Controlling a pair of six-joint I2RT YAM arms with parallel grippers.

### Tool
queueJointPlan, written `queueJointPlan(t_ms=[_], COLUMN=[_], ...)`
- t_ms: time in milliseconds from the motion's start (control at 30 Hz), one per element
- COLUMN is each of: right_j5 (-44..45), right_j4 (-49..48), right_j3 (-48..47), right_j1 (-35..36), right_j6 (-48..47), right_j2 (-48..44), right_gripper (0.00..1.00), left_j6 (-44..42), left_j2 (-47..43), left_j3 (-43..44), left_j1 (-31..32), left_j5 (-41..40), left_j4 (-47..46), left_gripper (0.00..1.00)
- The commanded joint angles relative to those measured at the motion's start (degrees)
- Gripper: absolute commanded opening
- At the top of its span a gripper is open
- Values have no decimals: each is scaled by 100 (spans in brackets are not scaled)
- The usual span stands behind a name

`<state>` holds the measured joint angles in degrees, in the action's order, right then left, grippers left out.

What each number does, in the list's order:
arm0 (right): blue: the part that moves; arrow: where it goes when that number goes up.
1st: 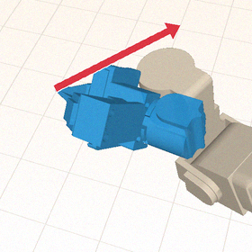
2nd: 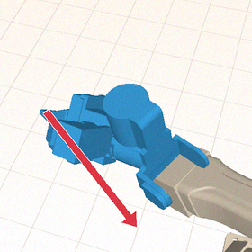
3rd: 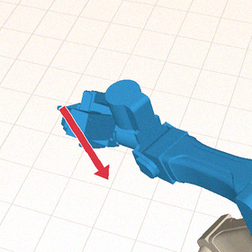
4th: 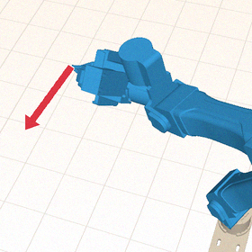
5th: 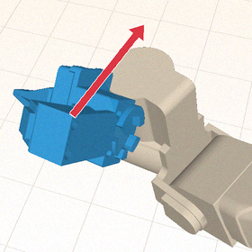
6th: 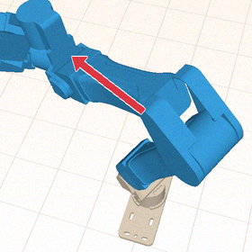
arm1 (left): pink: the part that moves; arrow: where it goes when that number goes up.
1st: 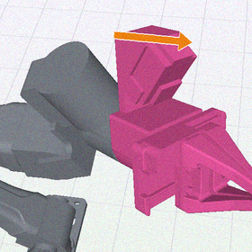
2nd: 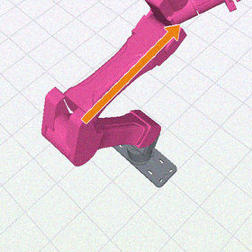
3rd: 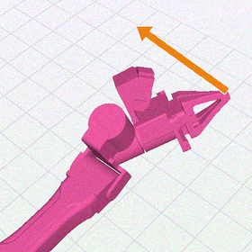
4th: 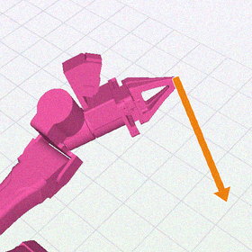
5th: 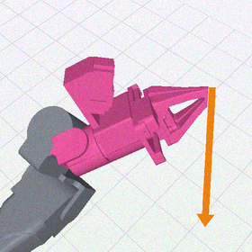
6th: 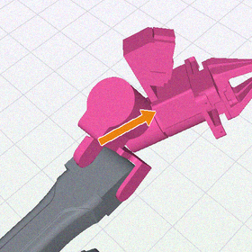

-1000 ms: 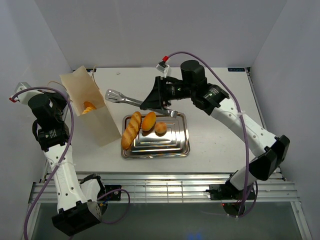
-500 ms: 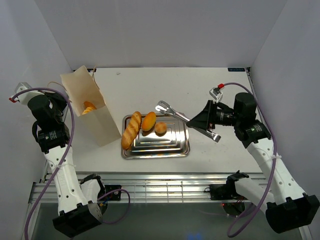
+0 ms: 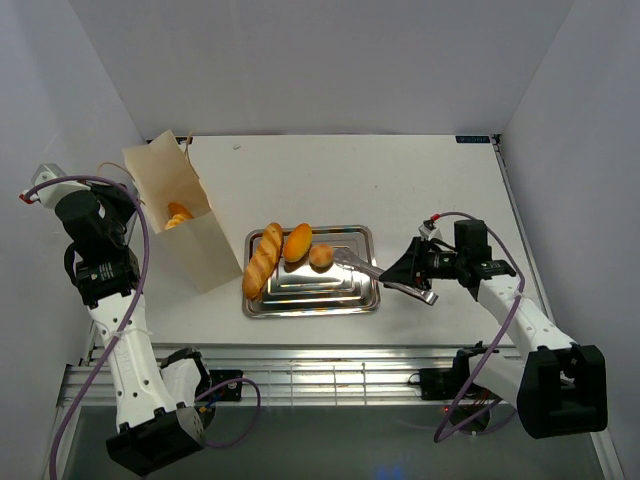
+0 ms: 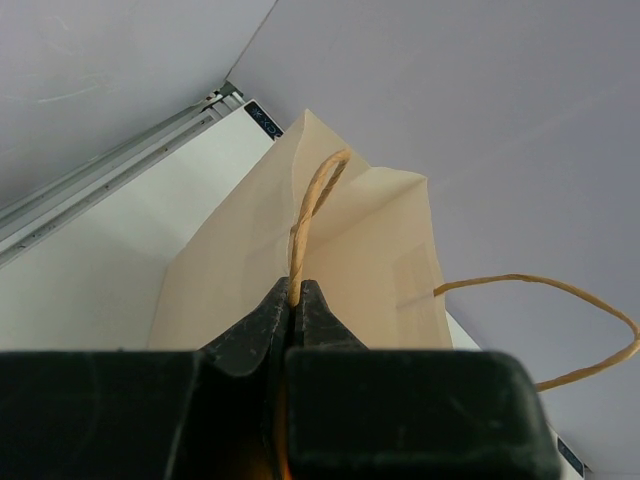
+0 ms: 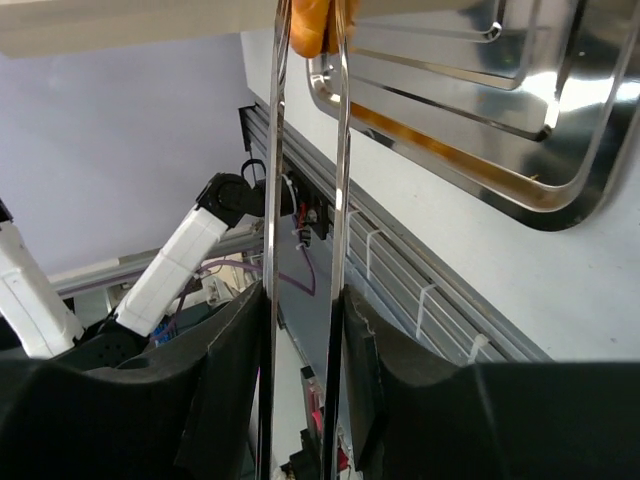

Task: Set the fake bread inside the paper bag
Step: Pick up the fake bread from the plate.

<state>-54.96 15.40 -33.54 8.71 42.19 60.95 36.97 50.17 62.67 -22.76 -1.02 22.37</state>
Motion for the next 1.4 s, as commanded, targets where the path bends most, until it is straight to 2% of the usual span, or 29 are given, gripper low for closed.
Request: queueJointPlan(t_ms=[0,500,1367], right_j5=[-24,20,161], right_j4=[-178,-590,-1100], right_j3=[-21,-223,-733], right_j1=[-54,-54,157], right_j6=[-378,-660,-660], right_j2=[215,1305,2483], right_gripper=[43,49,47], left_j6=[21,82,188], left_j2=[-122,-139,-166], left_j3=[-27,-98,-133], left_j1=[0,0,0], left_j5=[93,321,400], left_j4=[-40,-84,-101], left_gripper=[0,0,0])
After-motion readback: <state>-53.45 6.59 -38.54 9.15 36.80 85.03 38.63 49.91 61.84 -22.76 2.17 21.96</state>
